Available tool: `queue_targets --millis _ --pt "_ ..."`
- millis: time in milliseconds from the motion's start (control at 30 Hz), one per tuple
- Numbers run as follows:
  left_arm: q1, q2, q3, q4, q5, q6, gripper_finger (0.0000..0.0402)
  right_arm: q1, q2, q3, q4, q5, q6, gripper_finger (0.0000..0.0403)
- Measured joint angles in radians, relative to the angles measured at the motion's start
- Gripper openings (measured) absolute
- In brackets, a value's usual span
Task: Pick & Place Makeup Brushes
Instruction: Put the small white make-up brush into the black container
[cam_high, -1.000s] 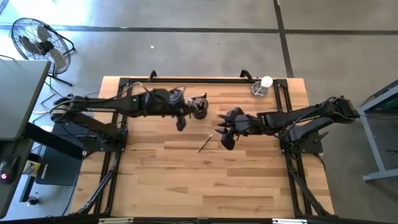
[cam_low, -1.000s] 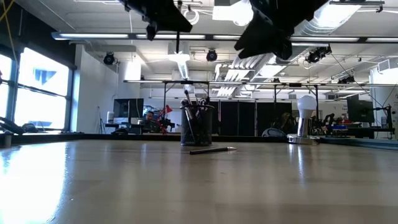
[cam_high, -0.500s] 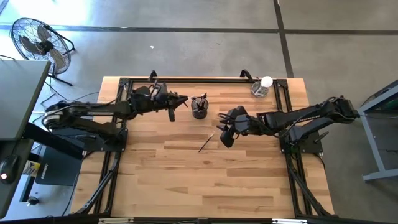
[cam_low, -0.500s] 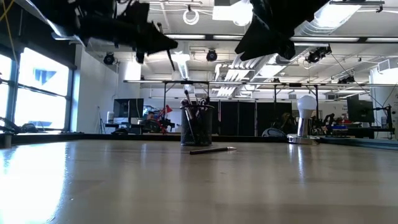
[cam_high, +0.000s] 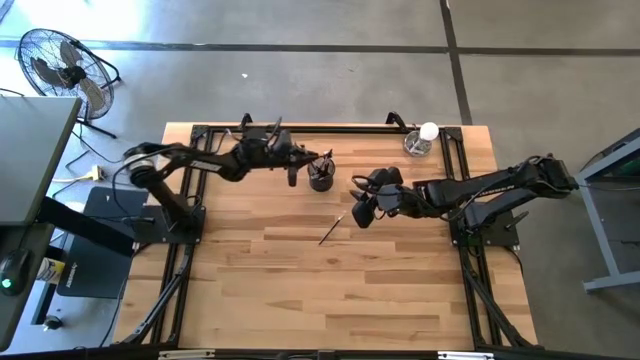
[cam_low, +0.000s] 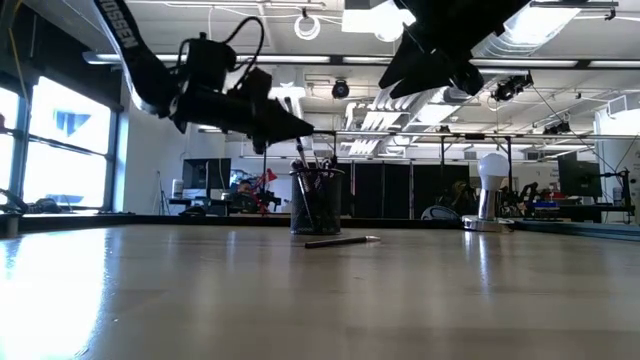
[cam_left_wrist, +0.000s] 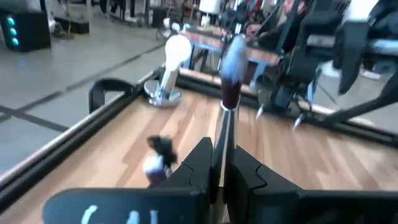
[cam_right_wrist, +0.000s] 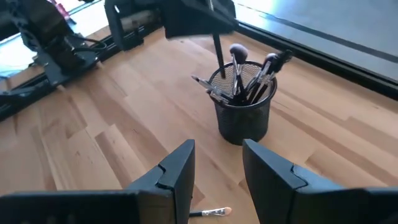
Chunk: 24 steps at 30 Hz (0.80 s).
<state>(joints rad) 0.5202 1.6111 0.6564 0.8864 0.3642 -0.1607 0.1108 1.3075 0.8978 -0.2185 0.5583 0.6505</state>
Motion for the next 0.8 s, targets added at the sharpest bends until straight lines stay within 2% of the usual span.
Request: queue_targets --millis 167,467,633,800 --pt "0.004 0.087 0.032 -0.002 0.001 0.057 0.0019 0.0 0.0 0.0 -0.008 0.015 0.045 0.0129" --pt "0.003 0.155 0.098 -0.011 -0.044 0.061 0.011 -0.001 0.0 0.0 -0.038 0.07 0.092 0.0129" --pt "0.003 0.155 0.142 -0.022 -0.029 0.06 0.014 -0.005 0.0 0.0 -0.046 0.089 0.091 0.0129" --pt "0.003 0.148 0.204 -0.029 0.061 0.06 0.0158 -0.007 0.0 0.0 -0.05 0.086 0.083 0.0129"
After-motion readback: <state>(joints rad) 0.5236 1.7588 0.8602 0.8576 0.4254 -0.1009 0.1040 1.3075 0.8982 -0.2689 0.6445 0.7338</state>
